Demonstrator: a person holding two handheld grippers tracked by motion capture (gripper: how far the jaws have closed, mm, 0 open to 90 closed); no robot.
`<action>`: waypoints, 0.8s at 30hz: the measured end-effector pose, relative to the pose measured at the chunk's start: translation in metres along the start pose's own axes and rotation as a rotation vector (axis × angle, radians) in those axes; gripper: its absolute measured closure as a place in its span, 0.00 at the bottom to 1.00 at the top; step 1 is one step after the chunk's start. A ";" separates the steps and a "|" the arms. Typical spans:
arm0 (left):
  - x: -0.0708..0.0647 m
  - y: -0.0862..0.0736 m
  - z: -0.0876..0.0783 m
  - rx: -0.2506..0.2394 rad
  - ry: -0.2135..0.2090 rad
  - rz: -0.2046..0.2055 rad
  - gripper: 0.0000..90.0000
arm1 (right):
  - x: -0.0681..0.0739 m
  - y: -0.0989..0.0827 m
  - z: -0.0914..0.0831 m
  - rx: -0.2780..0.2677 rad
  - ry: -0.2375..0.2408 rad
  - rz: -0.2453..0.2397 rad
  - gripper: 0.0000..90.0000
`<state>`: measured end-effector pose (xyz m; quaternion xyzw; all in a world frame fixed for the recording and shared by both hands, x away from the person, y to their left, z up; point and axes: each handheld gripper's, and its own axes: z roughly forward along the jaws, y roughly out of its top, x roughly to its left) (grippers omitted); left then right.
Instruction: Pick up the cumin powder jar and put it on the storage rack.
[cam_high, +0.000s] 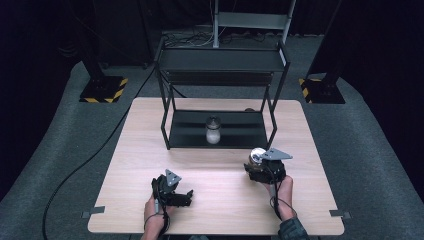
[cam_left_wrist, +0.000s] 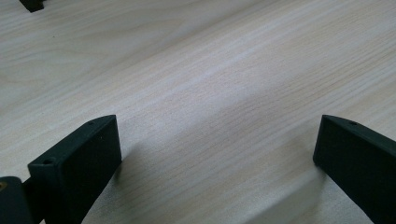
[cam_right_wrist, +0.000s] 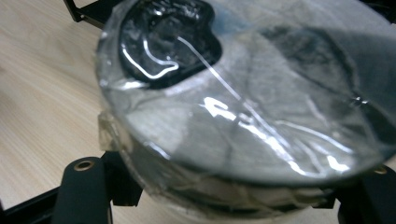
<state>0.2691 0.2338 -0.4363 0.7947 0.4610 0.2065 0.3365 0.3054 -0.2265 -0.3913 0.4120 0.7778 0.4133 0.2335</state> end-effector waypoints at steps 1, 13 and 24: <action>0.000 0.000 0.000 -0.002 -0.002 -0.004 0.00 | -0.001 0.001 0.001 0.001 -0.001 0.001 0.34; 0.002 0.000 0.000 0.001 -0.005 -0.005 0.00 | -0.004 0.010 0.011 -0.003 0.002 0.009 0.34; 0.002 0.000 0.001 0.001 -0.007 -0.009 0.01 | -0.004 0.022 0.019 -0.006 0.004 -0.008 0.34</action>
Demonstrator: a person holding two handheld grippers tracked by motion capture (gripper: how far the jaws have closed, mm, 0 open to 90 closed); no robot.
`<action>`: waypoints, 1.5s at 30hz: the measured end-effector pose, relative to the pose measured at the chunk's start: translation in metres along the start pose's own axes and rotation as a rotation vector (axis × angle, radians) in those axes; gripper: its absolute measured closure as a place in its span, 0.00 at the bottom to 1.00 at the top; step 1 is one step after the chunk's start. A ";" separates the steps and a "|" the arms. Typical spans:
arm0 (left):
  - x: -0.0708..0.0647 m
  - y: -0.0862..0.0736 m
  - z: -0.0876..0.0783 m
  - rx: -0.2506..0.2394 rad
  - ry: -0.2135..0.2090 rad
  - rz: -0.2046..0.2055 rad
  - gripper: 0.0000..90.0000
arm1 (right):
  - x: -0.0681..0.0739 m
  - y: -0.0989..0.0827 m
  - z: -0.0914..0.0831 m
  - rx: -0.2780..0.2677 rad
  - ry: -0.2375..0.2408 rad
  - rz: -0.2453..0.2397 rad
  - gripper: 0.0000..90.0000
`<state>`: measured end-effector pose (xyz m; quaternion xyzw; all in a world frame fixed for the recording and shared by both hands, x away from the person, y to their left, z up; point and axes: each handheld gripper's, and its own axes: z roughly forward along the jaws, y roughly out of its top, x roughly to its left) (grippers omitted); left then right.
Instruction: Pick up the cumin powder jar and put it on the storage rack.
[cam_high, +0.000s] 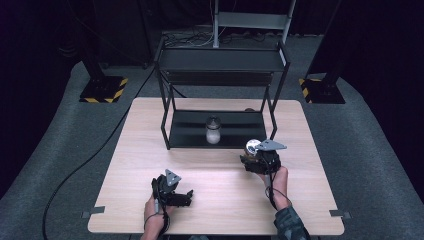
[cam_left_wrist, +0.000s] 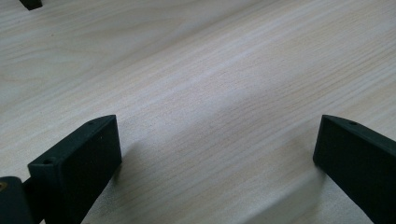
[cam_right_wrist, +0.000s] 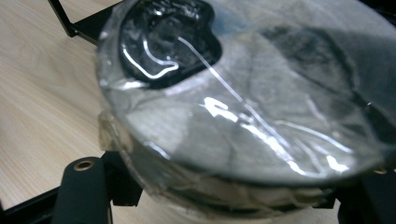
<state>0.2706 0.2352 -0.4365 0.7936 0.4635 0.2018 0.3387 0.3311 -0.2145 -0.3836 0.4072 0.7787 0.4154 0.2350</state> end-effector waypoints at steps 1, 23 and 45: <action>0.000 0.000 0.000 0.000 0.000 0.000 0.01 | 0.000 0.001 0.000 0.000 0.000 0.000 0.34; -0.001 0.000 0.000 0.000 0.003 0.004 0.01 | -0.008 0.019 0.017 0.005 -0.004 0.003 0.34; -0.001 0.000 0.000 -0.002 0.005 0.004 0.01 | -0.016 0.033 0.028 0.013 -0.008 0.005 0.34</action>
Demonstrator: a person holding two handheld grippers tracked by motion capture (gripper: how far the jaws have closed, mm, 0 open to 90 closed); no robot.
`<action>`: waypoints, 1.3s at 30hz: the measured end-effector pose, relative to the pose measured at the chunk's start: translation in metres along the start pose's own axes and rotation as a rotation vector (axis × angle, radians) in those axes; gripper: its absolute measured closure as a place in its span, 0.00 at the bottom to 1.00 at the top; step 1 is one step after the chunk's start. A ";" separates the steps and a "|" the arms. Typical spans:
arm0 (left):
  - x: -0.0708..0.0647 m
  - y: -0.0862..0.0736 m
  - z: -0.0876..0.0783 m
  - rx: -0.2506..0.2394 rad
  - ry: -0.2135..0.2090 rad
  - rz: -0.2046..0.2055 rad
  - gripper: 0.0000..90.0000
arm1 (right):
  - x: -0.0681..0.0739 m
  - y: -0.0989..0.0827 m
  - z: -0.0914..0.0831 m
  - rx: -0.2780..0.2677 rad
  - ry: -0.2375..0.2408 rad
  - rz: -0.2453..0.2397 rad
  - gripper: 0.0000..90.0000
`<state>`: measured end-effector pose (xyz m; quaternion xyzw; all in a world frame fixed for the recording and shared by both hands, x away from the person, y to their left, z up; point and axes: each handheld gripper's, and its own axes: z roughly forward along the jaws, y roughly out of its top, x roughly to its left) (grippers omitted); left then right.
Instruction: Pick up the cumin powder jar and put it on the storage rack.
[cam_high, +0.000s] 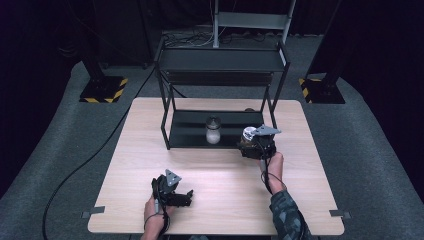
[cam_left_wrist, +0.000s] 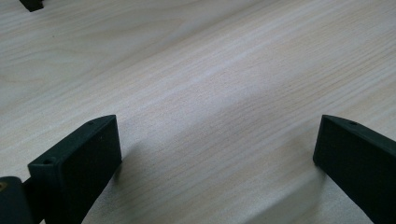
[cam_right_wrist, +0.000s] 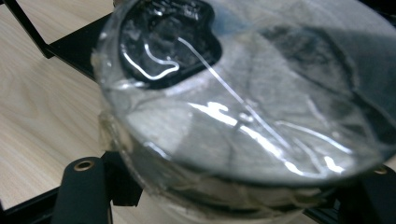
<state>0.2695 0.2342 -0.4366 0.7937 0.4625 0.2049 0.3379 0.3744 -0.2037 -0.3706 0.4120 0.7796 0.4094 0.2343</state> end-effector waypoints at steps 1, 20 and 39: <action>0.000 0.000 0.000 0.000 0.000 0.000 0.01 | 0.000 0.000 0.001 -0.001 0.000 -0.001 0.34; 0.000 0.000 0.000 0.000 0.000 0.000 0.01 | -0.005 0.013 0.016 0.001 -0.002 0.014 0.34; 0.000 0.000 0.000 0.000 -0.001 0.000 0.01 | -0.010 0.022 0.033 0.024 0.002 0.028 0.34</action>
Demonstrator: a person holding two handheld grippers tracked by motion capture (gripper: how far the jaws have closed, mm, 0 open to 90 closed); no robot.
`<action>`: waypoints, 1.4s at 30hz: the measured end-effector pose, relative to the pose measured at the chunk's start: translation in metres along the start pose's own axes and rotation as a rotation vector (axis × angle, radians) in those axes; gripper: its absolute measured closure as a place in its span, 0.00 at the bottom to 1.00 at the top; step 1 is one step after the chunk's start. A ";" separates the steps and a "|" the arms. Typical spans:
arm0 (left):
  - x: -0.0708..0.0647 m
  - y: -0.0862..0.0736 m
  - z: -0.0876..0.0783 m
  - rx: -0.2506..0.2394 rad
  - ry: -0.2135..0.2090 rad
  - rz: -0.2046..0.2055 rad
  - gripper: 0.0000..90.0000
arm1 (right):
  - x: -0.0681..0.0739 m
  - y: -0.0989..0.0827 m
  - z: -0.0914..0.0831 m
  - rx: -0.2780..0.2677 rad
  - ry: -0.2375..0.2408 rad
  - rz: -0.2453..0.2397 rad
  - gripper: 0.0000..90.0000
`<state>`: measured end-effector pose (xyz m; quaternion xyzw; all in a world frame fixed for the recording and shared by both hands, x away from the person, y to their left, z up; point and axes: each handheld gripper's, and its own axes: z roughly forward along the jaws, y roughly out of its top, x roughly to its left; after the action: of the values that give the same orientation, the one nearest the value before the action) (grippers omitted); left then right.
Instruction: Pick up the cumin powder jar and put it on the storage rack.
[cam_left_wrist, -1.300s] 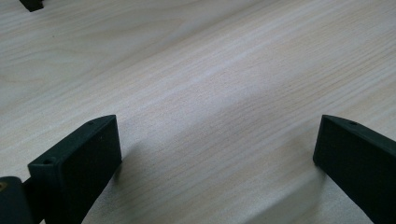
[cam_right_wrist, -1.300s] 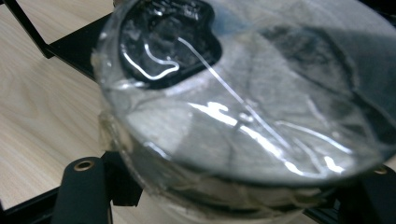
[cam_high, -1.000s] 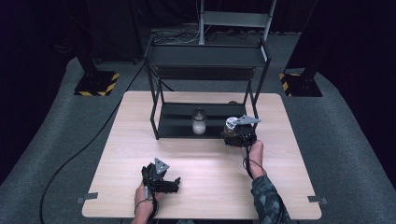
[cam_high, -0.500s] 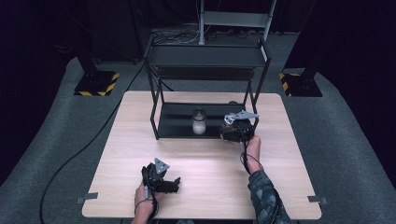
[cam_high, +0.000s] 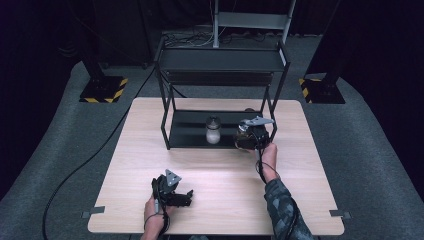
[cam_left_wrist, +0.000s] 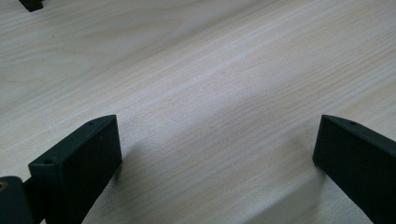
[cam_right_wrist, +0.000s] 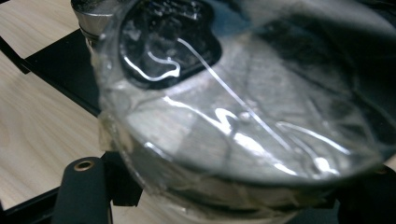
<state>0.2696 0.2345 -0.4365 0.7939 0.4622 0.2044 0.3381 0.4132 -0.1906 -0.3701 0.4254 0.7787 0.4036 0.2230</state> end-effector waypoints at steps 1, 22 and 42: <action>0.000 0.000 0.000 0.000 0.000 0.000 0.01 | -0.001 0.000 0.001 -0.001 0.001 0.000 0.34; 0.000 0.000 0.000 0.000 -0.001 0.000 0.01 | 0.001 0.005 0.019 -0.010 -0.001 -0.052 0.34; 0.000 0.000 -0.001 0.000 0.000 0.005 0.01 | 0.003 0.012 0.039 -0.003 0.029 -0.092 0.34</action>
<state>0.2691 0.2348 -0.4363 0.7952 0.4600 0.2052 0.3376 0.4440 -0.1678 -0.3828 0.3830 0.8001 0.3999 0.2308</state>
